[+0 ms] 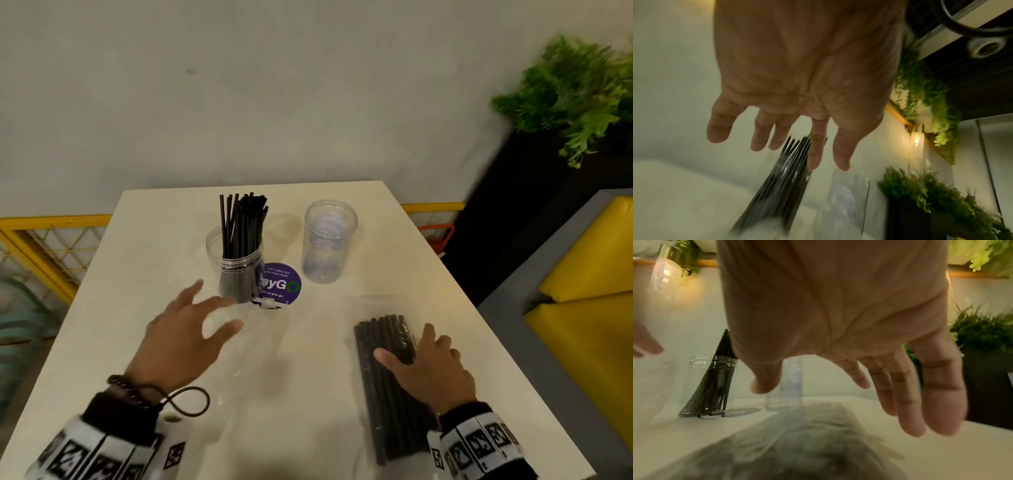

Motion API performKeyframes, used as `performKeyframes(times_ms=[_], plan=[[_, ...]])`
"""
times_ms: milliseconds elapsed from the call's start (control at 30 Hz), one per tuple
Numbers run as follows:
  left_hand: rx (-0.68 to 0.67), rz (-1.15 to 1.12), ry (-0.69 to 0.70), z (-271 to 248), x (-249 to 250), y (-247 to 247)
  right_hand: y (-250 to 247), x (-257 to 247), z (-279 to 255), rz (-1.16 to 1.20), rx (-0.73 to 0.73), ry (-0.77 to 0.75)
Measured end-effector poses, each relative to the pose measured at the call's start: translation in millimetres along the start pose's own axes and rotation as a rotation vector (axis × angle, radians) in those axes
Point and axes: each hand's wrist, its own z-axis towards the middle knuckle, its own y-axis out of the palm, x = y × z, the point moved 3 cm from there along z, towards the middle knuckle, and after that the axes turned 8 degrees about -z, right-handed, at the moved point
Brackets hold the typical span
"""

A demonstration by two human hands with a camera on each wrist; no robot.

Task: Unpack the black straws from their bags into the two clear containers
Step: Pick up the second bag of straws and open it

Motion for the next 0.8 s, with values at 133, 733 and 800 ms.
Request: performKeyframes(times_ms=[133,733,800], plan=[[0.163,-0.135,0.227,-32.2,54.3,-22.2,15.5,-13.2,-0.8,-0.019,-0.127,-0.026],[-0.526,0.084,0.012,36.5,81.1,146.0,17.5,-12.9,-65.6,0.020,-0.404,-0.529],[-0.520,-0.032,0.006,28.7,84.5,135.5,9.3,-8.3,-69.8,0.053,-0.404,-0.556]])
